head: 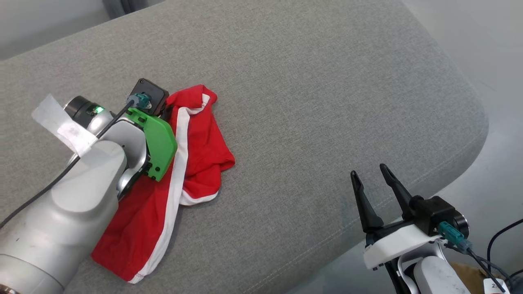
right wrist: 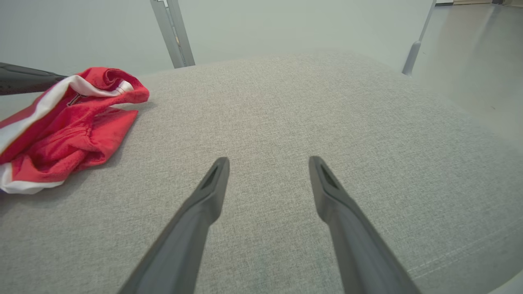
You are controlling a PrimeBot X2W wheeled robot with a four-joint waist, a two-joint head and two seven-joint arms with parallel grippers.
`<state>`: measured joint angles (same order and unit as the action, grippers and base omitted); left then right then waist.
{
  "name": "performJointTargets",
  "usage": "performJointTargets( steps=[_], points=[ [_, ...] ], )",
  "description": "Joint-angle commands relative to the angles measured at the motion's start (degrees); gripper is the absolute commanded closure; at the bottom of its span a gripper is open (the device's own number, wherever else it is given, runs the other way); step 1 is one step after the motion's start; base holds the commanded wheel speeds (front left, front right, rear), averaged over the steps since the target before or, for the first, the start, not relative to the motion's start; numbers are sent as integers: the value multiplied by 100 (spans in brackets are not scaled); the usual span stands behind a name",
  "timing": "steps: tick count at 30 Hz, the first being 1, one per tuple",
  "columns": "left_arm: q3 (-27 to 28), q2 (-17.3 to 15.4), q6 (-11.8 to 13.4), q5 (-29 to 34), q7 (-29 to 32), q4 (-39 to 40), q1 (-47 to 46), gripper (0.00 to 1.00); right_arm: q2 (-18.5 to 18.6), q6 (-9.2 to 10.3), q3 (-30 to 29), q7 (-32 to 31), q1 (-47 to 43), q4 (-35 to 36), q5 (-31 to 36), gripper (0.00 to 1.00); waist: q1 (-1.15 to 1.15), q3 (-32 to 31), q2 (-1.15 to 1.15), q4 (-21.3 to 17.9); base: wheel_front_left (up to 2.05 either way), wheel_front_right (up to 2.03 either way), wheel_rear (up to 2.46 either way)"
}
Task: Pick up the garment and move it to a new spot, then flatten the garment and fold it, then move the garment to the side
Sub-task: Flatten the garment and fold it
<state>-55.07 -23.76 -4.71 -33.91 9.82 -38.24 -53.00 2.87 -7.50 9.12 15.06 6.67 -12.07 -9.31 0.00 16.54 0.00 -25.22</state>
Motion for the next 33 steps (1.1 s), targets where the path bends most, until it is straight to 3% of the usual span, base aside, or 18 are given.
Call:
performJointTargets(
  steps=[1, 5, 8, 13, 17, 22, 31, 33],
  points=[
    [28, 58, 44, -2, -77, -138, -34, 0, 7, 2, -17, 18, -49, -11, 59, 0, 0, -60, 0, 86, 0, 0, 0],
    [268, 372, 93, -413, -118, -607, 113, 0, 7, 2, -41, 18, -18, -17, 55, 0, 0, -135, 0, 227, 0, 0, 0],
    [767, 724, 45, -1138, -134, -879, 336, 0, 7, 2, -38, 18, -67, -54, 92, 0, 0, -271, 0, 312, 0, 0, 0],
    [1081, 877, 243, -1377, -672, -1142, 348, 0, 4, 2, -29, 18, -118, -79, 155, 0, 0, -414, 0, 425, 0, 0, 0],
    [1229, 986, 139, -1545, -1069, -922, 653, 0, 9, 2, -188, 18, -206, 0, 198, 0, 0, -545, 0, 546, 0, 0, 0],
    [1309, 796, 221, -1724, -1477, -207, 1523, 0, 51, 2, -504, 18, -387, 106, 271, 0, 0, -775, 0, 785, 0, 0, 0],
    [1871, -8, 1242, -2308, -1889, 1943, 3833, 0, 82, 1, -856, 18, -637, 296, 308, 0, 0, -897, 0, 1230, 0, 0, 0],
    [1928, -78, 1360, -2389, -1876, 2209, 4043, 0, 83, 2, -867, 18, -640, 310, 307, 0, 0, -872, 0, 1281, 0, 0, 0]
  ],
)
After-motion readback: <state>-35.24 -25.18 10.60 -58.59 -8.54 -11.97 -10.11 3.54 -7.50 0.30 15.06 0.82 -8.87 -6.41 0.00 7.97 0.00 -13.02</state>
